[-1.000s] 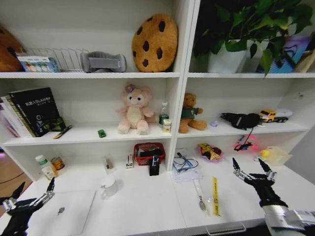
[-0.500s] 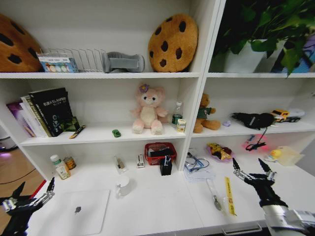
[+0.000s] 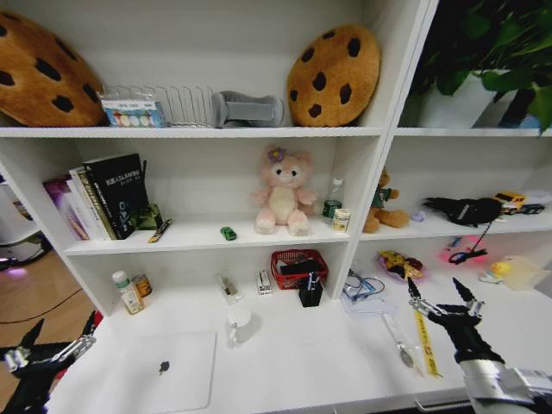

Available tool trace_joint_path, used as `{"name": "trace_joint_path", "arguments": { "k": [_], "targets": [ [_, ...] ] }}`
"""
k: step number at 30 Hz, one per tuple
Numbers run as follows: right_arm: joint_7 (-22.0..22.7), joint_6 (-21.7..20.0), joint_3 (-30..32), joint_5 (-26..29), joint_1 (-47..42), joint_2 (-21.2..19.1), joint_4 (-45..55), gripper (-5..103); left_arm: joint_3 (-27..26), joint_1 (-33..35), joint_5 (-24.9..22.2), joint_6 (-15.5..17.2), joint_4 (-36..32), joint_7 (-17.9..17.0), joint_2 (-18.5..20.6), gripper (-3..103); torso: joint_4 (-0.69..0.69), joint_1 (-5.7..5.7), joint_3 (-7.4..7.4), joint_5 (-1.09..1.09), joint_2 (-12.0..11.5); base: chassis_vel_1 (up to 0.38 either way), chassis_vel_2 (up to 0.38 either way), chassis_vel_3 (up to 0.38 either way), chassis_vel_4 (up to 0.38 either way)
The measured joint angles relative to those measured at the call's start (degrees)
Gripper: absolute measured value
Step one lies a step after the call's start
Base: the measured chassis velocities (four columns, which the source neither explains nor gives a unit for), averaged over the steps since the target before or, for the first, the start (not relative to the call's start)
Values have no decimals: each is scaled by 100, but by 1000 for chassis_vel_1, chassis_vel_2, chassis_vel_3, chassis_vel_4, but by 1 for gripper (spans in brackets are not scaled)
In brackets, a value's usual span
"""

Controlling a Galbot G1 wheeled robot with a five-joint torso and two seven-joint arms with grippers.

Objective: Organize the objects on the table.

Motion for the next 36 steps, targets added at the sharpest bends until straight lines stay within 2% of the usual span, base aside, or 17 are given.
{"name": "trace_joint_path", "arguments": {
  "k": [26,33,36],
  "targets": [
    [0,0,0,0,1,0,0,100,0,0,0,0,0,1,0,100,0,0,0,3,0,138,123,-143,-120],
    [0,0,0,0,1,0,0,100,0,0,0,0,0,1,0,100,2,1,1,-1,-1,199,1,-206,2],
    [-1,0,0,0,1,0,0,100,0,0,0,0,0,1,0,100,-1,1,0,1,0,208,-121,-222,146]
  ]
}}
